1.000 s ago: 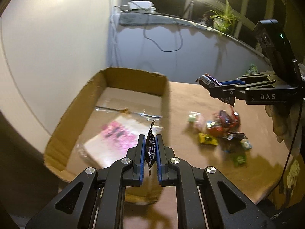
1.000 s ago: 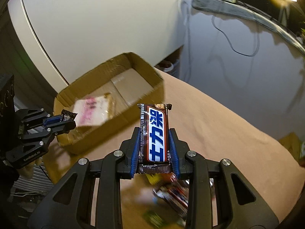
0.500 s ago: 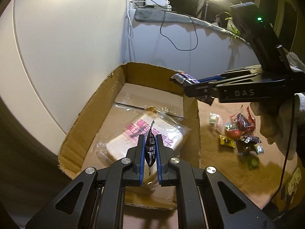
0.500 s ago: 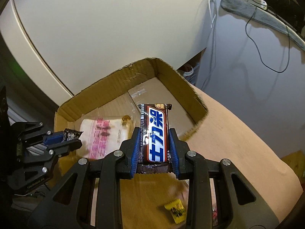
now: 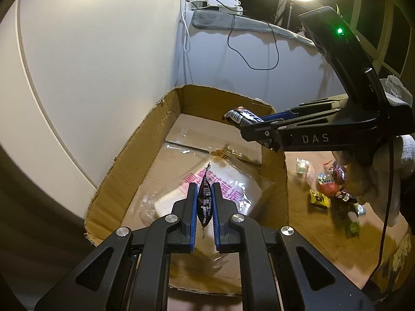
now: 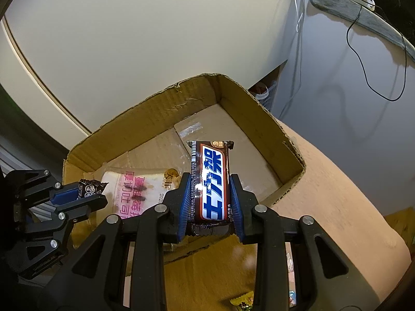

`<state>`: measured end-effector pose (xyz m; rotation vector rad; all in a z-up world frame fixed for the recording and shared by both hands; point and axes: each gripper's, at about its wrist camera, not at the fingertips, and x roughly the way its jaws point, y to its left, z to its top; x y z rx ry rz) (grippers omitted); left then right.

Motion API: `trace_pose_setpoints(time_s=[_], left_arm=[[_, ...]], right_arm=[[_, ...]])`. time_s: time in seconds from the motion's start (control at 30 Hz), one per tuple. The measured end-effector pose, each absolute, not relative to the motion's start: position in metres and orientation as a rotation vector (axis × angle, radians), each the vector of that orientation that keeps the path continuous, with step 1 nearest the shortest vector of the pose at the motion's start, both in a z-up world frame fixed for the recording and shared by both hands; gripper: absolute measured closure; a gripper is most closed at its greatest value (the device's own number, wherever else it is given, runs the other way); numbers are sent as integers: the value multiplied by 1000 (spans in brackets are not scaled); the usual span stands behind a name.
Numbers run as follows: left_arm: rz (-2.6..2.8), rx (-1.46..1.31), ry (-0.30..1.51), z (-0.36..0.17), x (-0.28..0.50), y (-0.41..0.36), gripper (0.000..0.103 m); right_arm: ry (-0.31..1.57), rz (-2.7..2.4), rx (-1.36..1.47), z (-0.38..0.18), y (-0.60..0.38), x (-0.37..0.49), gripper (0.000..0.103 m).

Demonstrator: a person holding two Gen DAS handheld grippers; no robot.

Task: Organize snacks
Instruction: 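Open both grippers to drop the candy and bar onto the bread, then grasp the green mint pack with the left gripper while the right grasps the green candy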

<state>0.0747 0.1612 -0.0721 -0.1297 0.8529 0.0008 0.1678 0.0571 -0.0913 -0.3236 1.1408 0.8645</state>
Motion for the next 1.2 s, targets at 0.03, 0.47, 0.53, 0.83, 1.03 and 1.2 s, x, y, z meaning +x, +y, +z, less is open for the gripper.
trace_pose_setpoints(time_s=[0.03,0.47,0.53,0.83,1.03,1.2], left_arm=[[5,-127,852,-72,75,161,94],[16,-127,839,-67,71,159,71],[1,-120,838,-65,69,155,71],[-57,-92,785,-61,46,119,44],[-108,-102,831,-75,43,85,43],[-77,-94,851,-84,40,59,42]], right_arm=[[1136,862,-325,-90,56,168,73],[1089,838,-341,-75,52,163,39],[1085,831,-342,-73,47,162,38],[1041,766,-292,-59,-10,148,37],[1064,714,-203,-56,-77,136,37],[1081,662,-168,-56,-134,123,37]])
